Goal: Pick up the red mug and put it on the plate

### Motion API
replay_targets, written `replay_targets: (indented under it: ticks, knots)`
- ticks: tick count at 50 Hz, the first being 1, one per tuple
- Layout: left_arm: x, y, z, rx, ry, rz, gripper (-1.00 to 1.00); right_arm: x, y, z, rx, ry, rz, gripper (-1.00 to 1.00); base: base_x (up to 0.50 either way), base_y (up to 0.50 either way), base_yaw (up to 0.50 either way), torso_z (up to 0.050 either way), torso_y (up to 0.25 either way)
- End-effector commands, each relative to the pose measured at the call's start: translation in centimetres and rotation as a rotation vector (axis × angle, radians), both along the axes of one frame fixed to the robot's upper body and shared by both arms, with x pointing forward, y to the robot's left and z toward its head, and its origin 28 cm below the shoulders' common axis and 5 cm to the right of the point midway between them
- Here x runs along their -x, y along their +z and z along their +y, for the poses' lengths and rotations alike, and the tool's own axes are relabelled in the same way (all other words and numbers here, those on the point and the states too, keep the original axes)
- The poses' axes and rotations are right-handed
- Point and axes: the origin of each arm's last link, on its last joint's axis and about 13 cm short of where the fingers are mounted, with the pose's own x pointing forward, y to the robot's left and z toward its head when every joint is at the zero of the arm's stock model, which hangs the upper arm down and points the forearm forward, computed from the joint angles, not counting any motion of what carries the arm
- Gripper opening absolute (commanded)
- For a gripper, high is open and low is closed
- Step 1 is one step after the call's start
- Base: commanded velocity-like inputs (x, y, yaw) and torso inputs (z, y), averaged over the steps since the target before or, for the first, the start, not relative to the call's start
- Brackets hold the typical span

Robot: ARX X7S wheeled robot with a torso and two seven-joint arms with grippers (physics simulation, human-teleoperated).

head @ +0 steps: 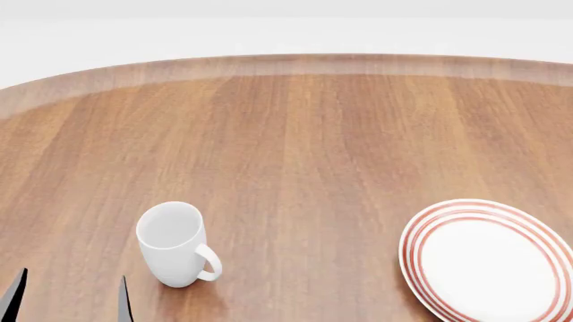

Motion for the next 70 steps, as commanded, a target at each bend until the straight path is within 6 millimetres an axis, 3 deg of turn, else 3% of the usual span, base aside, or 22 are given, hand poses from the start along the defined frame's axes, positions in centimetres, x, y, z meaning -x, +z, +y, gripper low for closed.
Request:
replay_targets:
  ticks: [1,26,46,70]
  knots:
    - [0.0,0.0,0.0,-0.001,-0.001,-0.003,1.00,0.0,-0.7,0.1,0.003,0.015,0.023,1.00,0.00,0.00,0.00,0.000,0.000]
    - [0.0,0.0,0.0,0.000,0.001,-0.004,1.00,-0.1,-1.8,-0.1,0.014,0.010,0.060,1.00,0.00,0.00,0.00,0.000,0.000]
    - [0.0,0.0,0.0,-0.002,0.000,-0.007,1.00,1.0,-2.2,-0.2,0.009,0.002,0.072,1.00,0.00,0.00,0.00,0.000,0.000]
    - [0.0,0.0,0.0,-0.005,-0.002,-0.011,1.00,0.5,-3.3,-0.4,0.008,0.004,0.090,1.00,0.00,0.00,0.00,0.000,0.000]
